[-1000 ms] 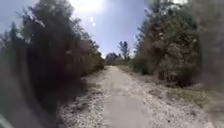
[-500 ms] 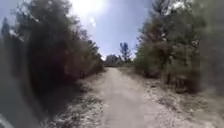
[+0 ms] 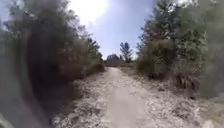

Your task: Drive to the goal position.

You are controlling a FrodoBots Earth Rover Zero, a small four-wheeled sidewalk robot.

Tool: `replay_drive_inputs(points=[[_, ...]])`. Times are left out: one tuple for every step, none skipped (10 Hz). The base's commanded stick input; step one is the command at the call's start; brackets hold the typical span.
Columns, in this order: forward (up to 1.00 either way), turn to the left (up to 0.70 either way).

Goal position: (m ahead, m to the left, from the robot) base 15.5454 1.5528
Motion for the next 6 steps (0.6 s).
replay_drive_inputs(points=[[0.70, 0.00], [0.70, 0.00], [0.70, 0.00], [0.70, 0.00], [0.70, 0.00], [0.70, 0.00]])
